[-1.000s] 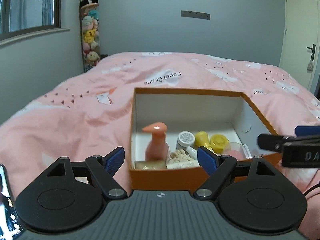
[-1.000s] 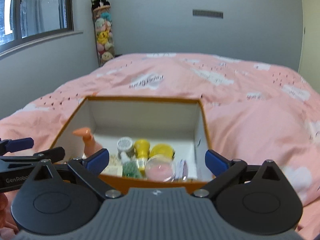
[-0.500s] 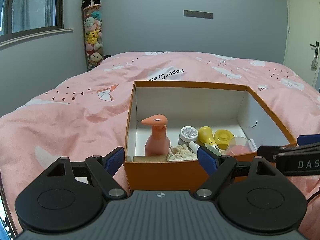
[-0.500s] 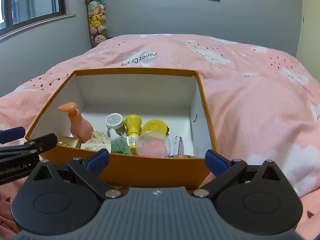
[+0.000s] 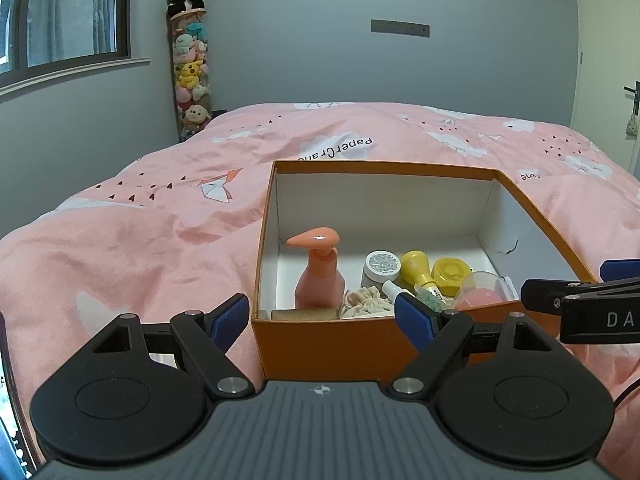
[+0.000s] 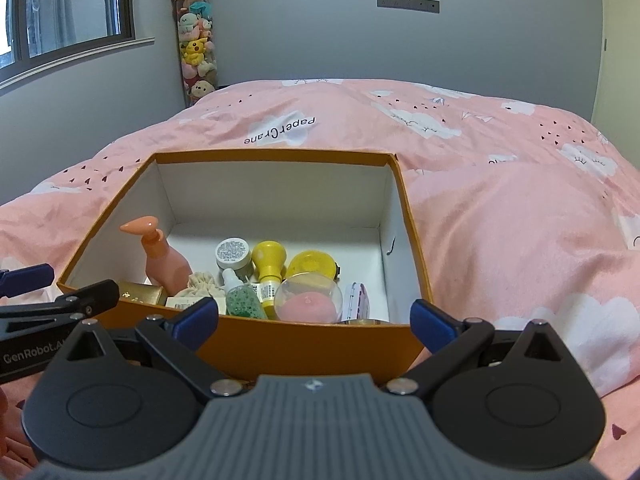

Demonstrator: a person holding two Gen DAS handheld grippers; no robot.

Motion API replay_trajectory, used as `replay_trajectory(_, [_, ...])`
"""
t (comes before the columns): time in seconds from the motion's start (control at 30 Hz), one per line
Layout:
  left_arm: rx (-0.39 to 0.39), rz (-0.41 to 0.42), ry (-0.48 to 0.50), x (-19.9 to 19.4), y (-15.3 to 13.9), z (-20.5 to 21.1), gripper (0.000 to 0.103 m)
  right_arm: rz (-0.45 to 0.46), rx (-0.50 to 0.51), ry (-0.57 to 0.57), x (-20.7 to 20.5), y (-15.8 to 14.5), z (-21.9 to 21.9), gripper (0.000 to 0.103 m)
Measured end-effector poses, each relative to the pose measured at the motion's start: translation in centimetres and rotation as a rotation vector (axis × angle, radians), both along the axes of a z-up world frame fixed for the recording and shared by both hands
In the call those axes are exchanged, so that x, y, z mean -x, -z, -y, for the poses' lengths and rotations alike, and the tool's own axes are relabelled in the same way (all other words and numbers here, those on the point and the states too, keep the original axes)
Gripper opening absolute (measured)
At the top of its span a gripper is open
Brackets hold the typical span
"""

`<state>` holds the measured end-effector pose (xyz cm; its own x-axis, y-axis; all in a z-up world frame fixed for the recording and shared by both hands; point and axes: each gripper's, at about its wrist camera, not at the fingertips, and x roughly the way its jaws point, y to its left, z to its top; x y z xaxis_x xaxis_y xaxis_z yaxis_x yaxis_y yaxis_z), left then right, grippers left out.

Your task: Organize rigid objects

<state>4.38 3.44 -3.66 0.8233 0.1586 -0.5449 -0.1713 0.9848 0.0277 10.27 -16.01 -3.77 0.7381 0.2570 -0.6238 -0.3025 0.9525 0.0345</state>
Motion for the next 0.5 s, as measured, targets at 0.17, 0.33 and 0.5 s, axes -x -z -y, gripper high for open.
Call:
replay_trajectory(0.17, [0.004,0.003,-0.001,0.09,-0.1,-0.07,0.097,-0.006,-0.002,0.0,-0.07,0.03,0.06,0.1])
replay_trajectory(0.33, [0.006,0.004,-0.004,0.07,-0.11,-0.14,0.097,-0.012,-0.005,0.0,-0.11,0.13,0.14,0.1])
replay_trajectory(0.5, [0.006,0.006,-0.005,0.14,-0.14,-0.13,0.097,-0.015,-0.006,-0.002,-0.12,0.17,0.15,0.1])
